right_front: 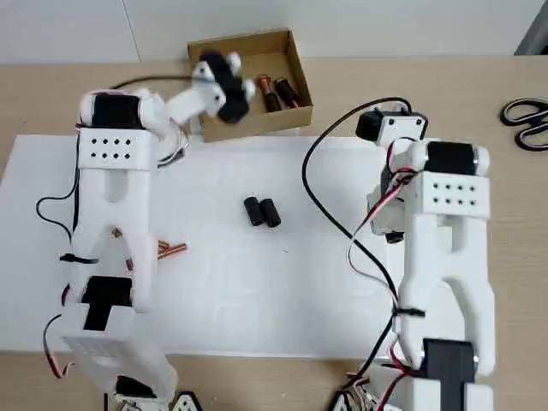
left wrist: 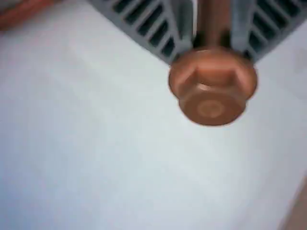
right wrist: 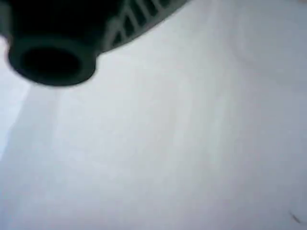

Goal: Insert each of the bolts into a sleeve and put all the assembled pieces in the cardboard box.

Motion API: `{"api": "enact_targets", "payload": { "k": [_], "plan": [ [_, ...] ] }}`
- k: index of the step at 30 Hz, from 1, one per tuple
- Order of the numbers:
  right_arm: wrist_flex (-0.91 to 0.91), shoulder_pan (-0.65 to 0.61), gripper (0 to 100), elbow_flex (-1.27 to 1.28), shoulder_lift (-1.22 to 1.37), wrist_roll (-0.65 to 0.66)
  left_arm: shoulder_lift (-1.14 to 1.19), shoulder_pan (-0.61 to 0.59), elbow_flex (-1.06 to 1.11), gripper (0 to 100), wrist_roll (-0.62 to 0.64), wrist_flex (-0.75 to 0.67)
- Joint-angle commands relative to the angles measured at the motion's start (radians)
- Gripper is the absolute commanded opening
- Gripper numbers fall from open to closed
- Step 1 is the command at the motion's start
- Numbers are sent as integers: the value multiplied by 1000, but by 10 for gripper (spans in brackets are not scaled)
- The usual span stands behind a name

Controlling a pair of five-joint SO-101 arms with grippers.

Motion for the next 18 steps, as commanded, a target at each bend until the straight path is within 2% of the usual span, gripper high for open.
{"api": "enact_targets", "payload": {
  "k": [1, 6, 9, 11, 18],
  "plan": [
    [24, -5, 4, 8, -85, 2, -15, 25, -113, 6, 209, 14],
    [30, -7, 4, 35, -133, -80, -15, 44, -266, 6, 356, 123],
    [30, -22, 4, 43, -173, -138, -15, 52, -383, 6, 387, 124],
    [25, -36, 4, 55, -199, -186, -15, 52, -490, 6, 450, 124],
    [-13, -48, 4, 123, -274, -364, -14, 54, -673, 6, 836, 130]
  ]
}}
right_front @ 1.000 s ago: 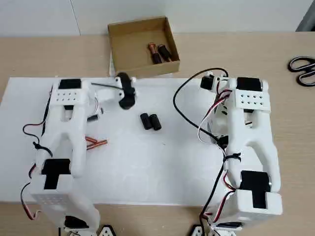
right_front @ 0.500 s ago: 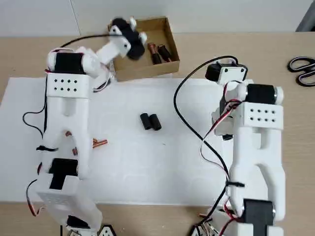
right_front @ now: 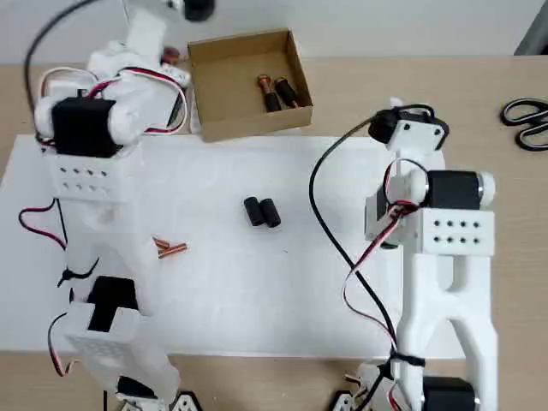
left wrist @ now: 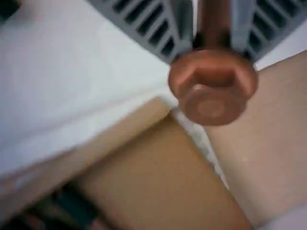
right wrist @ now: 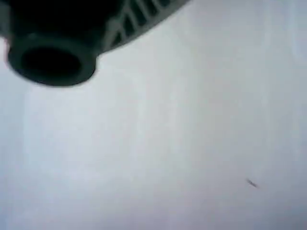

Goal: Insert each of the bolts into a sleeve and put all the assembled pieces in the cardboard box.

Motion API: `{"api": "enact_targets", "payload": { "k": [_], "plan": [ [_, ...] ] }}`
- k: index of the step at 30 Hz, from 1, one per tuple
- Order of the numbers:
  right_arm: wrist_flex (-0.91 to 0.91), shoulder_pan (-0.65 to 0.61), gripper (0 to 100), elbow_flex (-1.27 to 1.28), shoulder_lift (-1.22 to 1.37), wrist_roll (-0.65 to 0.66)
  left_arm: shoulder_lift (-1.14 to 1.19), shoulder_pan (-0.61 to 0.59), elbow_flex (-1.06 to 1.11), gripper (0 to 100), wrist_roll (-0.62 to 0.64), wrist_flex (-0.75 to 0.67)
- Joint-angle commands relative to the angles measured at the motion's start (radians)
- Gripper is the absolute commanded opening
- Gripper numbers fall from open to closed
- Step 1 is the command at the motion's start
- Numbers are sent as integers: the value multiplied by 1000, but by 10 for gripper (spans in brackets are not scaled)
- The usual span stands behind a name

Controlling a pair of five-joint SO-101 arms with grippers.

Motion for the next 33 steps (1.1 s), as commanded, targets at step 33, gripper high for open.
{"api": "enact_targets", "payload": {
  "k": [33],
  "plan": [
    [-45, -344, 4, 358, -998, -150, -967, 181, 771, 6, 678, 28]
  ]
}}
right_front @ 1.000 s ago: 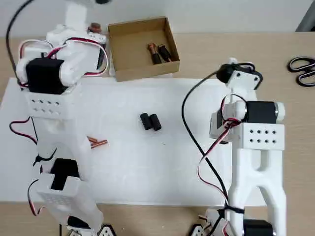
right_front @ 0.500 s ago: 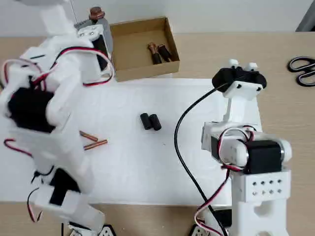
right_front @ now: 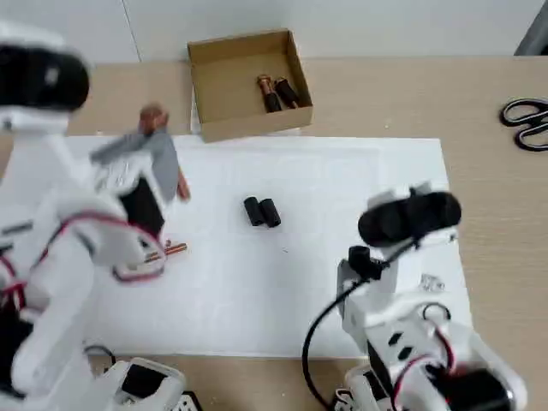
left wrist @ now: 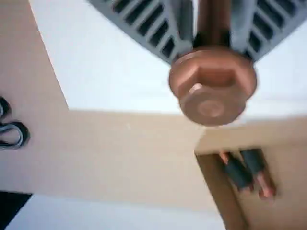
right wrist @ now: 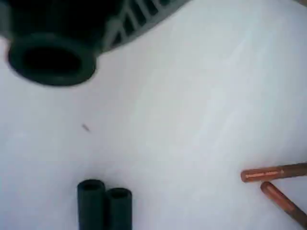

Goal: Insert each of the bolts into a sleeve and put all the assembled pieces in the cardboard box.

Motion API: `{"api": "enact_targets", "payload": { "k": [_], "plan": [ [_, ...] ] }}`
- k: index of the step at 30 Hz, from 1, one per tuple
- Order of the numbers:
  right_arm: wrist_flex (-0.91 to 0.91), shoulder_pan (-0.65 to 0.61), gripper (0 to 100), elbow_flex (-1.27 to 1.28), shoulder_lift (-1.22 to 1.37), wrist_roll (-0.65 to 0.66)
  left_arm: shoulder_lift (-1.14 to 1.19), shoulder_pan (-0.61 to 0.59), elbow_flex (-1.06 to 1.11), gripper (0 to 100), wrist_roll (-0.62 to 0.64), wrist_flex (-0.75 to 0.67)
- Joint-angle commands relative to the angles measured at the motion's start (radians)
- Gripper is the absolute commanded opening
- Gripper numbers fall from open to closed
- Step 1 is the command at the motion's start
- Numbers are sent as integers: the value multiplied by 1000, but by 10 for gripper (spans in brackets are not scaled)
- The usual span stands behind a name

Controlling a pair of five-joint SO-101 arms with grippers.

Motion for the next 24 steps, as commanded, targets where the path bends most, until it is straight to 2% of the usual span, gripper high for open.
{"api": "enact_targets", "payload": {
  "k": [1, 7, 14, 21, 24],
  "plan": [
    [-42, -8, 4, 43, -105, -8, -140, 6, 185, 6, 63, 3],
    [-124, -48, 4, 169, -259, -5, -302, 6, 476, 6, 83, -58],
    [-150, -170, 4, 293, -437, -3, -566, 12, 826, 6, 75, -258],
    [-145, -168, 4, 313, -486, -3, -864, 11, 1092, 6, 75, -351],
    [-153, -168, 4, 322, -486, -5, -967, 8, 1191, 6, 75, -437]
  ]
}}
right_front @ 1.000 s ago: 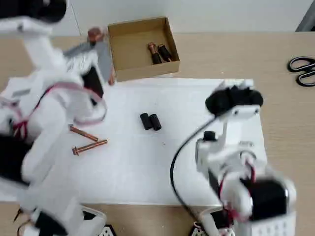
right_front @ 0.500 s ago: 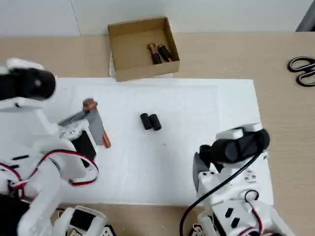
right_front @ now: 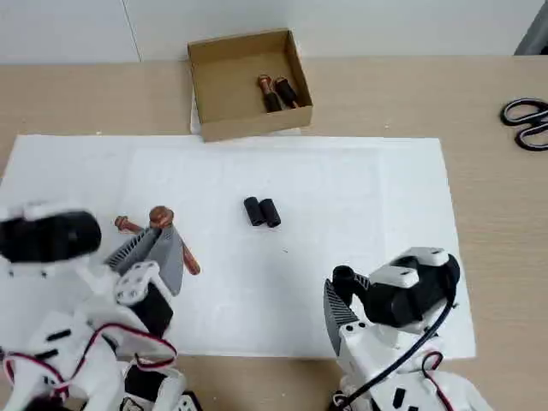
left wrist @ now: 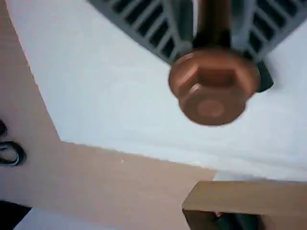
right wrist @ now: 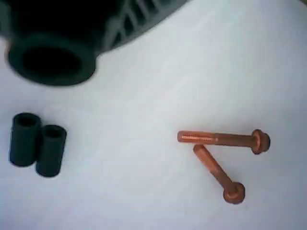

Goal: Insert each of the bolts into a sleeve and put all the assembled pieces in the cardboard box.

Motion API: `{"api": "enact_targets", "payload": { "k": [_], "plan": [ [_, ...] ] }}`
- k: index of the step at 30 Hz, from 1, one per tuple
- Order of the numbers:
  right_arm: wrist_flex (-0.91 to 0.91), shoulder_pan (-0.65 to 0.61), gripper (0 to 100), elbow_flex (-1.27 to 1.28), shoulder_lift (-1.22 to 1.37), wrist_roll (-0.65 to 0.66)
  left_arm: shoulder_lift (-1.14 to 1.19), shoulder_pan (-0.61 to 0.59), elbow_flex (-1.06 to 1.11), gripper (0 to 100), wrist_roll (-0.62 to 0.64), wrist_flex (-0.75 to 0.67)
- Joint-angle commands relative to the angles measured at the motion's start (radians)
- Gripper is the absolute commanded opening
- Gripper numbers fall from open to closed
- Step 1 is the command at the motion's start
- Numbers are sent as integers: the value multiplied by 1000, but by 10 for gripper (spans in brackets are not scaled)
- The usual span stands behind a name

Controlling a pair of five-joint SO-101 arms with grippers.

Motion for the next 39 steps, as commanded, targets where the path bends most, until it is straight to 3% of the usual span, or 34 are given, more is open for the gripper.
{"api": "enact_targets", "payload": {
  "k": [1, 6, 10, 16, 22, 30, 39],
  "plan": [
    [-35, -8, 4, 17, -5, -5, -120, 2, 94, 6, 2, -127],
    [-68, -10, 4, 87, -7, 41, -212, 9, 232, 6, 8, -238],
    [-248, -18, 4, 141, -7, 114, -247, 17, 289, 6, 9, -269],
    [-424, -185, 4, 249, -5, 144, -256, 152, 305, 6, 55, -348],
    [-538, -257, 4, 393, -7, 149, -261, 241, 298, 6, 78, -358],
    [-536, -354, 4, 420, -7, 196, -255, 325, 277, 6, 77, -427],
    [-498, -354, 4, 414, -7, 196, -255, 325, 266, 6, 63, -348]
  ]
}}
